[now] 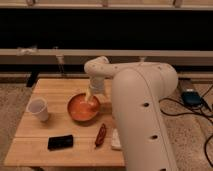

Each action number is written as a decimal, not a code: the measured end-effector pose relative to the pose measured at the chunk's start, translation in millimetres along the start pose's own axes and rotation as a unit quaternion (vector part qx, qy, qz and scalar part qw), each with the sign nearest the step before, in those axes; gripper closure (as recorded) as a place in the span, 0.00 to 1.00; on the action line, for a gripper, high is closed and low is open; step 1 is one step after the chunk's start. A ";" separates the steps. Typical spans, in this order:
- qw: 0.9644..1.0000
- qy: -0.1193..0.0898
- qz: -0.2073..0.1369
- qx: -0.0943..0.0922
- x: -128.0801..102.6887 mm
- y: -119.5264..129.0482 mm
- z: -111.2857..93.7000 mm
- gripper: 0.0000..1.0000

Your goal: Drag the ceramic bowl in a circle

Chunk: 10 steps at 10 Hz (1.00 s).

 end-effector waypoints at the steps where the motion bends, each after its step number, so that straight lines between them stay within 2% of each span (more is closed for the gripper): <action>1: 1.000 0.000 0.000 0.000 0.0 0.0 0.0 0.20; 9: 1.000 0.000 0.000 0.001 0.4 0.0 1.1 0.20; 10: 1.000 -0.007 -0.007 0.007 -4.7 -3.0 -2.0 0.20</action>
